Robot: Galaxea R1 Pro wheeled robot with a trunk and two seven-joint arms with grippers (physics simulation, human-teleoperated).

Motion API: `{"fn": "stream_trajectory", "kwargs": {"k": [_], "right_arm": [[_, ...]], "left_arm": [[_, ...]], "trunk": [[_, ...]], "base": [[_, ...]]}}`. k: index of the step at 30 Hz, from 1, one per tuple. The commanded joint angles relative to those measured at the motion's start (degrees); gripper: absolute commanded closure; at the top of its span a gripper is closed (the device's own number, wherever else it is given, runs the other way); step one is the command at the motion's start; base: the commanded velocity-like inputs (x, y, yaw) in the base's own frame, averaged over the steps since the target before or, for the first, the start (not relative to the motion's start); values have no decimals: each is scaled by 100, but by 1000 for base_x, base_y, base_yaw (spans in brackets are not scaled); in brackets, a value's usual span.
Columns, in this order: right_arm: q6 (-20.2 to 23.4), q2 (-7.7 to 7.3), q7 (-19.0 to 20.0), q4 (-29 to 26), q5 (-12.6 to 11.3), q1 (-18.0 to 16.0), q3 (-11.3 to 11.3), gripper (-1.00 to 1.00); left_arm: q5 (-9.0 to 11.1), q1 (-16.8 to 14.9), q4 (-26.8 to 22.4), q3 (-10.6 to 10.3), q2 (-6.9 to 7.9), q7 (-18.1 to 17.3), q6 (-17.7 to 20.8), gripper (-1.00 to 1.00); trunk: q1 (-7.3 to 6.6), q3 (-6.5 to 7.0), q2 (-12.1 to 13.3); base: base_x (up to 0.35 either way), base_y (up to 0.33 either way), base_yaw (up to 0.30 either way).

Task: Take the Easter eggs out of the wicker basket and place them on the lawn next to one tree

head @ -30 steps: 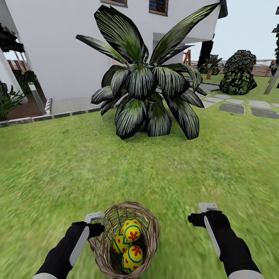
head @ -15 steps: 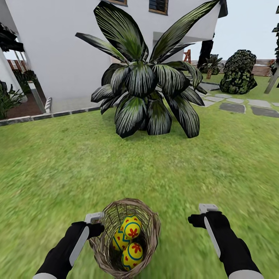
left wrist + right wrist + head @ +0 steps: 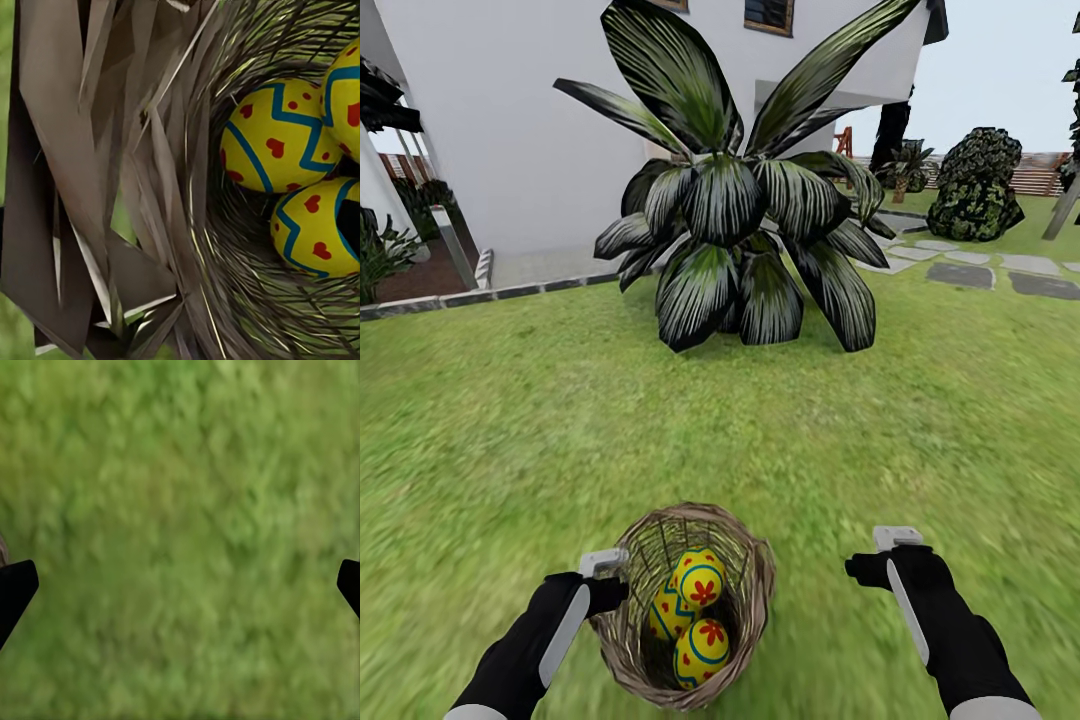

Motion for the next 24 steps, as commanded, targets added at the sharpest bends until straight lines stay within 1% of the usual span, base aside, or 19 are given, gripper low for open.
{"fn": "stream_trajectory", "kwargs": {"k": [1, 16, 17, 24], "right_arm": [[27, 0, 15, -5, 38, -3, 1, -100], [25, 0, 12, 42, 42, -3, 1, -100], [23, 0, 11, 68, 42, -3, 1, -100], [18, 0, 6, 158, 43, -3, 1, -100]], "left_arm": [[59, -2, -9, -16, 4, 52, 17, -100], [59, -2, -44, -11, 18, 52, 22, -100], [59, -2, -41, -13, 19, 52, 22, 100], [68, -2, -40, -16, 22, 30, 22, 100]], "trunk": [[0, -6, -4], [0, -6, -4], [0, -6, -4], [0, -6, -4]], "base": [[0, 0, 0], [0, 0, 0], [0, 0, 0], [0, 0, 0]]}}
